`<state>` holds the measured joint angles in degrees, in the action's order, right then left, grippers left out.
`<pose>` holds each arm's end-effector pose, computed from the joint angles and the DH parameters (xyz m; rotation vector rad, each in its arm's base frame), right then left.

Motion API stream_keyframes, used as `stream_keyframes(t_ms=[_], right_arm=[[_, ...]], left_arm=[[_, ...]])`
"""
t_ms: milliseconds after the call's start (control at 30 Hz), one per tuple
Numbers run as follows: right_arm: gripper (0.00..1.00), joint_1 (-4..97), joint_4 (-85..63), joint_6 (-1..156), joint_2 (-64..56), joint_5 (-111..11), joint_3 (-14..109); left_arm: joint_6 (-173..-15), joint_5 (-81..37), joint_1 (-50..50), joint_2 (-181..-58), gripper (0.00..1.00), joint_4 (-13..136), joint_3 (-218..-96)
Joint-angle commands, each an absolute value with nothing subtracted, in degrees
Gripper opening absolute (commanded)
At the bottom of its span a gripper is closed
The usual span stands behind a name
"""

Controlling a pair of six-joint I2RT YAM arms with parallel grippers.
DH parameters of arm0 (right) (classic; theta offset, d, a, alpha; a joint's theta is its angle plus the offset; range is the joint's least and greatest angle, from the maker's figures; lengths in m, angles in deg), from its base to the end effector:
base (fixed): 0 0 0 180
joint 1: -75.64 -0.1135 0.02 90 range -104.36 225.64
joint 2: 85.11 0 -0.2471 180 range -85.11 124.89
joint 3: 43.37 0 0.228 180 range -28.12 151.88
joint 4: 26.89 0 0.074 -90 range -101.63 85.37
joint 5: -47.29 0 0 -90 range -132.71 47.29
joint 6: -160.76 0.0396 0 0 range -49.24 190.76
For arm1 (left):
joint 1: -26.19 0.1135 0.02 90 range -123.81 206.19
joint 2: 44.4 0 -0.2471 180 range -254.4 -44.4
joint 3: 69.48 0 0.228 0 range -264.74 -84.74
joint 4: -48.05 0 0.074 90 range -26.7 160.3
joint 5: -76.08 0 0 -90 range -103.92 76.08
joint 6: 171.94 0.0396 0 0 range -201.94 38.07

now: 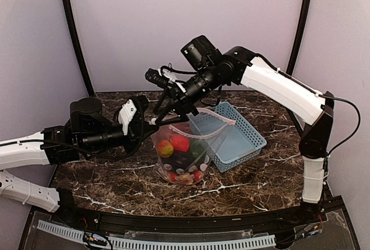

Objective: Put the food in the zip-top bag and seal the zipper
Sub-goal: Hold the zipper from the zipper food storage bag.

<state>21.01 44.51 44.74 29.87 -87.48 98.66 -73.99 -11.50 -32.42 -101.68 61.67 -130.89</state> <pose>0.2090 0.3427 0.3698 -1.7982 1.5003 1.1609 0.1191 -0.1919 0.3191 0.9477 1.5018 -0.6093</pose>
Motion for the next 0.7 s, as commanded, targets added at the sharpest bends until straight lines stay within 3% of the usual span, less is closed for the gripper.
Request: stream_keyframes(t_ms=[0, 533, 667], right_arm=[[0.50, 19.63, 45.01, 43.49, 30.21, -86.76, 98.11], [0.16, 18.66, 44.96, 42.37, 29.61, -82.53, 97.99], [0.04, 18.66, 45.37, 41.82, 29.22, -81.68, 97.91]], left_arm=[[-74.15, -11.34, -32.08, -100.22, 0.01, 58.56, -131.85], [-74.46, -10.72, -32.10, -100.09, 0.01, 58.56, -131.55], [-74.51, -9.80, -32.07, -99.74, 0.01, 58.40, -131.01]])
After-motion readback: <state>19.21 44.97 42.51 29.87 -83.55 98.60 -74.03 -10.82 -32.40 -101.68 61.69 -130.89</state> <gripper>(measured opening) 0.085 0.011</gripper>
